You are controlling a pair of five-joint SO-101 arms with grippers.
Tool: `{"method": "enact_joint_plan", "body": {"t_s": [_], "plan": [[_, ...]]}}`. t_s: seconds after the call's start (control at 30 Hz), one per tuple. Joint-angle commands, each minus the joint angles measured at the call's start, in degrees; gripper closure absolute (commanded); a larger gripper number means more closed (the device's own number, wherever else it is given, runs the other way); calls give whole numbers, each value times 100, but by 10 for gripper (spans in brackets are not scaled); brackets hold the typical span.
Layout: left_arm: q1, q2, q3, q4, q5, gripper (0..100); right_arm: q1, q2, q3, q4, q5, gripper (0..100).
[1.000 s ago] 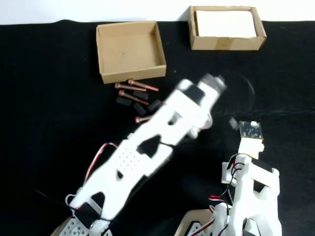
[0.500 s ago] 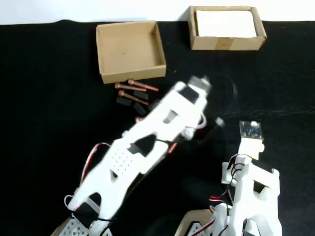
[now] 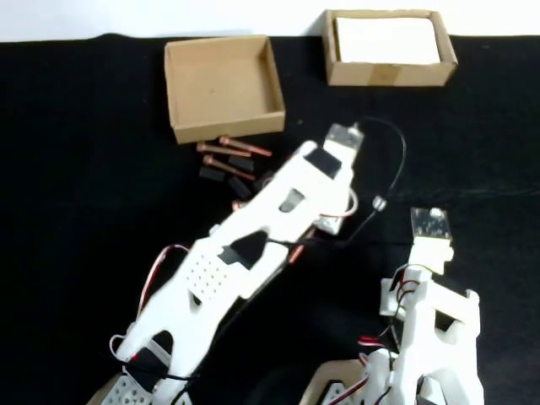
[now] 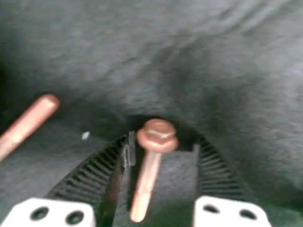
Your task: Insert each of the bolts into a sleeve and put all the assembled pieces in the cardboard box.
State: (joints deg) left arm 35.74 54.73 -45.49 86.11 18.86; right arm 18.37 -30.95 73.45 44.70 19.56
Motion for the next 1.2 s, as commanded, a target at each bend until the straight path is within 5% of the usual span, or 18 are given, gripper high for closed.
{"method": "enact_joint_plan", "body": {"t_s": [0.0,0.37,0.6,0.8,0.9,1.0,1.17], "plan": [[-22,-4,-31,-158,9,975,-22,-4,22,-136,-26,991],[-84,-1385,-673,782,-1160,992,-4,-488,-479,646,-44,991],[-400,-3354,-778,1433,-1143,992,-22,-3029,-1323,2870,-26,991],[-848,-5402,-637,1433,-1143,992,-31,-6088,-1473,2791,-18,991],[-980,-6475,-75,1433,-1116,992,-312,-7442,-1402,2703,-18,991],[-989,-7820,980,1407,-1116,992,-840,-7301,-1297,2589,-141,991],[-1007,-9921,3292,1029,-1152,992,-1701,-6985,-1218,1473,-2154,991]]}}
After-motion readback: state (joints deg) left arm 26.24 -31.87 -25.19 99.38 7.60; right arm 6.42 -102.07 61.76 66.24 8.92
